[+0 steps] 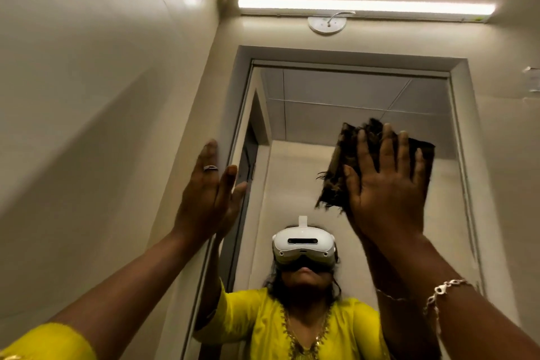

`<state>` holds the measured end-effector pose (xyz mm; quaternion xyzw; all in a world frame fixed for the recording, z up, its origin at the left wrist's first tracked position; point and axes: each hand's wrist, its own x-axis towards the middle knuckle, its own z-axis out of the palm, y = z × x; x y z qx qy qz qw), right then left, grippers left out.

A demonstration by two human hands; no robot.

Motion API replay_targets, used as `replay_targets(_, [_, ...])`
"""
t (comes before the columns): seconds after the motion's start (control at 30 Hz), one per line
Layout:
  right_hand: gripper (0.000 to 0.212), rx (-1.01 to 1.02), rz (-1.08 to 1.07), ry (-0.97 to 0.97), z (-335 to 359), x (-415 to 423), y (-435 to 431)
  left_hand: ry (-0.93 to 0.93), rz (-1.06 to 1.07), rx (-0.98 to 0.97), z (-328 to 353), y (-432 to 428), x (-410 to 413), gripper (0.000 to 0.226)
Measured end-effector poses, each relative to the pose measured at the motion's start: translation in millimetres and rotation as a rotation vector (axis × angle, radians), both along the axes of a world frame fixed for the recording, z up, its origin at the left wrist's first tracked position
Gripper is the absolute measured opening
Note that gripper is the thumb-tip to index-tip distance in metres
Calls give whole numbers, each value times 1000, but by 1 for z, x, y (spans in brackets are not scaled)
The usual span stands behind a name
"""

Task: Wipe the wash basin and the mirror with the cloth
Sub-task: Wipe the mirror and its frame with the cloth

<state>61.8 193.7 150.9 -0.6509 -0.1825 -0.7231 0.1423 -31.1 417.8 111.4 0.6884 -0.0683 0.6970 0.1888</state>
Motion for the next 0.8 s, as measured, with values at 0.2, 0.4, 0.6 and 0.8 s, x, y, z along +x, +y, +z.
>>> replay_targets(0.2, [58,-72,60,-48,-8,-25,77,-17,-38,4,-1,2,2,101])
replay_targets(0.4, [58,-111,80,-77,-6,-36,127,-48,-135,-24,1,10,8,111])
replay_targets(0.6, [58,-143,68,-97,-3,-42,147,-69,-181,-25,4,13,9,109])
replay_targets(0.8, [58,-165,114,-132,-3,-42,142,-62,-137,-14,4,14,10,109])
